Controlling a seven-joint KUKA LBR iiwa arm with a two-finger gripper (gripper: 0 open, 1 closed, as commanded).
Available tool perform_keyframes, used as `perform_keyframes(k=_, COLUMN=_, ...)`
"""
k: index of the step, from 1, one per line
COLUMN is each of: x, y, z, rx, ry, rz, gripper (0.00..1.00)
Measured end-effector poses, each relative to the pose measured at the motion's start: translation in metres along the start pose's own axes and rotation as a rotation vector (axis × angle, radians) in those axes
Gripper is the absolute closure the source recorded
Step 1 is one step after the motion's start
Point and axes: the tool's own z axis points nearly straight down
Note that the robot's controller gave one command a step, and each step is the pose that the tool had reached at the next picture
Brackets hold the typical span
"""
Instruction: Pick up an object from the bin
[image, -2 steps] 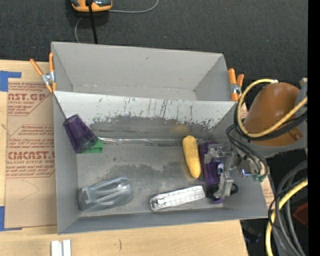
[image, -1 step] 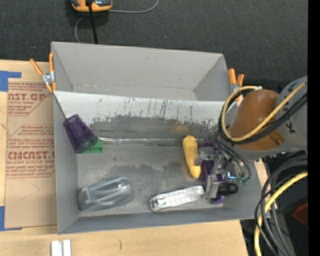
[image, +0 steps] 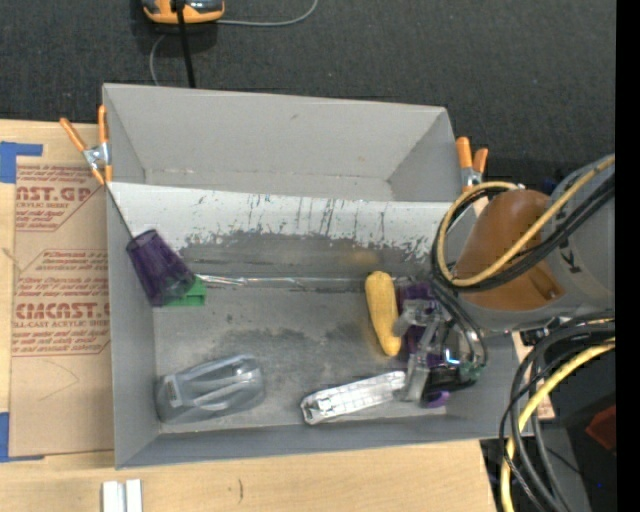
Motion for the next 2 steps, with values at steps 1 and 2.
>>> perform_keyframes(k=1, x=0.001, y=-0.001, z=0.002, rx=0.0, ry=-0.001, rz=0.032, gripper=0.0)
perform_keyframes(k=2, x=-0.004, y=-0.02, z=0.021, rx=-0.001, ry=0.001, rz=-0.112, gripper=0.0)
